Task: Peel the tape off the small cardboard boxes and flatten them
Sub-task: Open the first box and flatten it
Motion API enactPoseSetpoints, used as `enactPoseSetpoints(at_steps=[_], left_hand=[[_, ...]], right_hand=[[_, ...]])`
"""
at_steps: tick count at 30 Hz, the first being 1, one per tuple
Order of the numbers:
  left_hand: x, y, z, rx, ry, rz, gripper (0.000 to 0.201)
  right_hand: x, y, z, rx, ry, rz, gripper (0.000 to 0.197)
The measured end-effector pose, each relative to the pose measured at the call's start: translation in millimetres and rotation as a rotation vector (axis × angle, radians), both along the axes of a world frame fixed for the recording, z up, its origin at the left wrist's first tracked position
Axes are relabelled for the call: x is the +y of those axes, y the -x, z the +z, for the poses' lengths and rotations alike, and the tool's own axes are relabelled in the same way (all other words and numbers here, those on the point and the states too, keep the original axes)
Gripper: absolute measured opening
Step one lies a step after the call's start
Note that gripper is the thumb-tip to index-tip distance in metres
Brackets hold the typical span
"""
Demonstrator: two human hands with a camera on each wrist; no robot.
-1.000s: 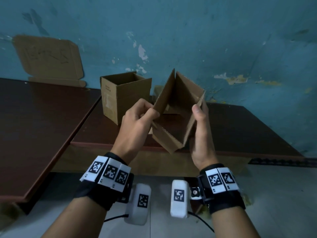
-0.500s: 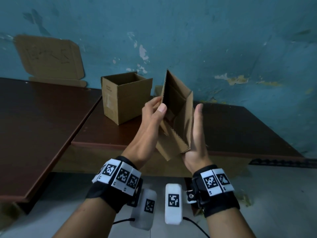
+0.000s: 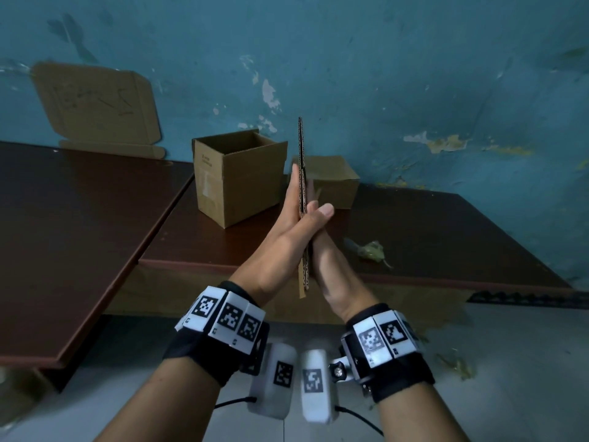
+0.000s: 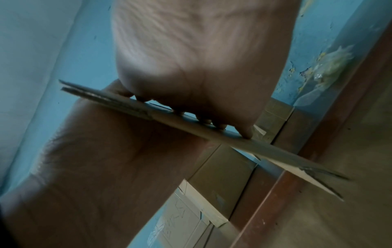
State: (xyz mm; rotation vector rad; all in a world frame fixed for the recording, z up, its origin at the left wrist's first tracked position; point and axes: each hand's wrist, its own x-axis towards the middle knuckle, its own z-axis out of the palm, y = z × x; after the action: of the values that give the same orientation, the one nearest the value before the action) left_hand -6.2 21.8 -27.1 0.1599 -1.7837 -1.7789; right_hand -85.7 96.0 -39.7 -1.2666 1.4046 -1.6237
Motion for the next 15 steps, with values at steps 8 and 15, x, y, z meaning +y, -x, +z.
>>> enactPoseSetpoints(at_steps=[8, 15], left_hand=[[-14.8, -28.6, 13.4, 0.072, 0.044, 0.174, 0.049], [-48.6, -92.9, 27.6, 0.078, -0.123, 0.352, 0.041]], right_hand=[[-3.5, 8.6, 6.4, 0.224, -0.084, -0.135, 0.069], [-8.7, -8.0, 14.3, 0.592, -0.263, -0.342, 0.064]])
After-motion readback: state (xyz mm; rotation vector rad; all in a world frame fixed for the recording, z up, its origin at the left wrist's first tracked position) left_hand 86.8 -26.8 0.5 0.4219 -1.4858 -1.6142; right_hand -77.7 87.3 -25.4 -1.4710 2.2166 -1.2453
